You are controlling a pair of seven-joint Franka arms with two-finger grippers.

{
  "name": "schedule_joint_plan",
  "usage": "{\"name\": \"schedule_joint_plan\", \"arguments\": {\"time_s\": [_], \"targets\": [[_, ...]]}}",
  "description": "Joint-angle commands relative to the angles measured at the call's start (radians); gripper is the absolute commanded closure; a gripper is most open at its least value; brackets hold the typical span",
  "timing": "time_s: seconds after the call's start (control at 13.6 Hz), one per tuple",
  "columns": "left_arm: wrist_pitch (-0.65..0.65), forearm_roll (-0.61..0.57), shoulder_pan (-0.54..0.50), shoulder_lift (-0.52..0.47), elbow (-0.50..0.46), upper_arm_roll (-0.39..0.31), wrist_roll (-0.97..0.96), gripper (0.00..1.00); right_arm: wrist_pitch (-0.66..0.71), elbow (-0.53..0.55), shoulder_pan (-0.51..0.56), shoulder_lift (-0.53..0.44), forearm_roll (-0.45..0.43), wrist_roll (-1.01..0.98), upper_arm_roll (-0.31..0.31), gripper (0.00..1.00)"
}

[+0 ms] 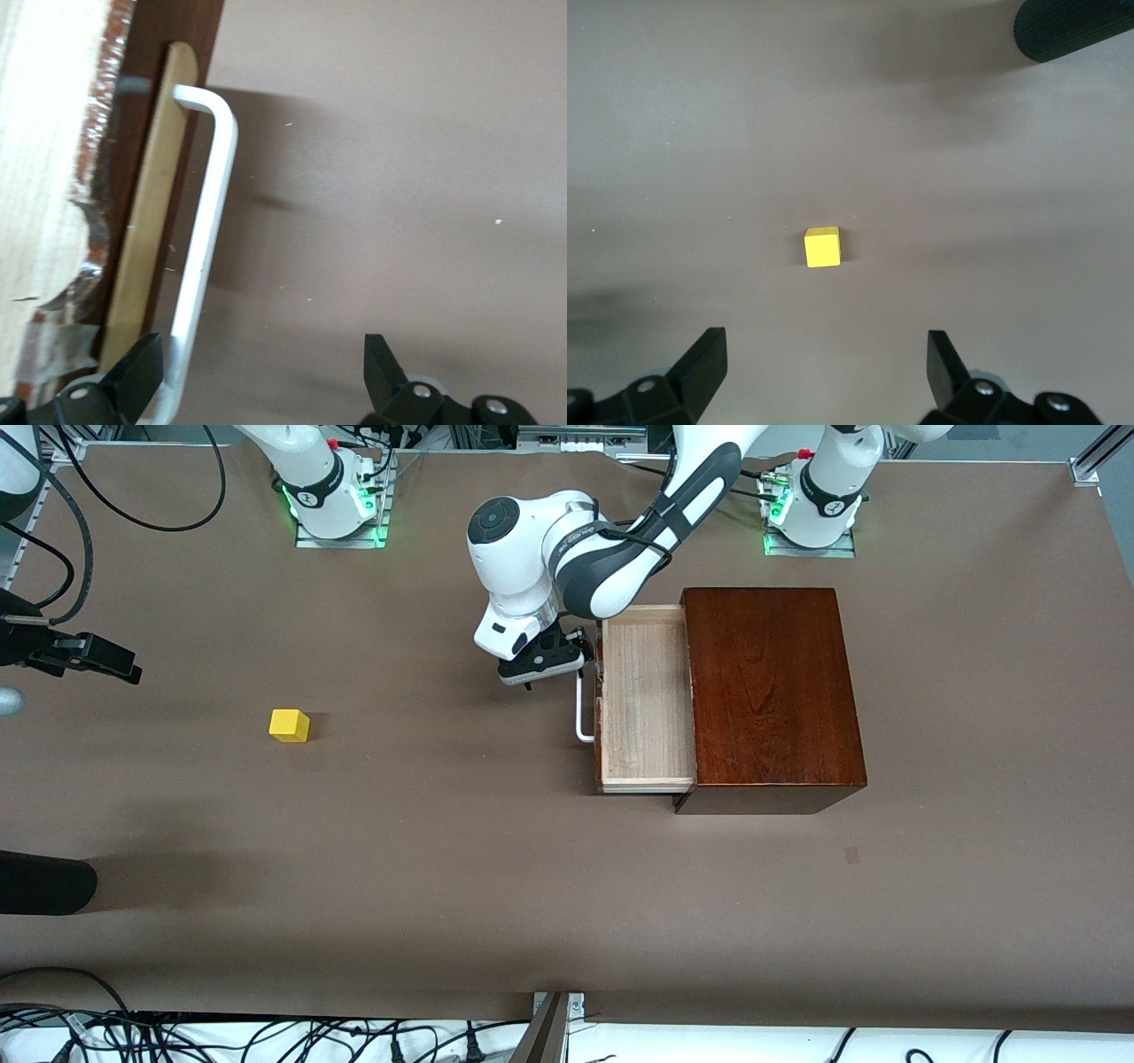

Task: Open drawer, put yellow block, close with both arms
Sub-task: 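Pull the drawer open by its handle with the left gripper, then release the handle and raise the left gripper away from the box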

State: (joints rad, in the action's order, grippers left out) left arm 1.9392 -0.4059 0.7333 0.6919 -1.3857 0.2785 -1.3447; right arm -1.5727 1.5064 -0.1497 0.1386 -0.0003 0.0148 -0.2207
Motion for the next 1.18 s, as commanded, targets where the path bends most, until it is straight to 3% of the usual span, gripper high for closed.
{"name": "schedule_joint_plan", "arguments": {"time_s": [0.0, 0.29, 0.52, 0.81, 1.1], "targets": [[-0.08, 0.039, -0.011, -0.064, 0.005, 0.001, 0.045, 0.0, 0.002, -0.014, 0.001, 0.006, -0.013, 0.01, 0.004, 0.0], [-0.114, 0.183, -0.044, -0.172, -0.013, 0.008, 0.055, 0.0, 0.002, -0.014, 0.001, 0.006, -0.013, 0.01, 0.004, 0.0], [-0.128, 0.216, -0.15, -0.305, -0.081, 0.011, 0.087, 0.0, 0.002, -0.014, 0.001, 0.007, -0.013, 0.01, 0.004, 0.0], [-0.221, 0.358, -0.313, -0.409, -0.085, -0.007, 0.381, 0.0, 0.002, -0.014, 0.001, 0.007, -0.013, 0.01, 0.004, 0.0], [-0.322, 0.403, -0.367, -0.48, -0.087, -0.089, 0.608, 0.0, 0.002, -0.014, 0.001, 0.007, -0.012, 0.011, 0.004, 0.0]]}}
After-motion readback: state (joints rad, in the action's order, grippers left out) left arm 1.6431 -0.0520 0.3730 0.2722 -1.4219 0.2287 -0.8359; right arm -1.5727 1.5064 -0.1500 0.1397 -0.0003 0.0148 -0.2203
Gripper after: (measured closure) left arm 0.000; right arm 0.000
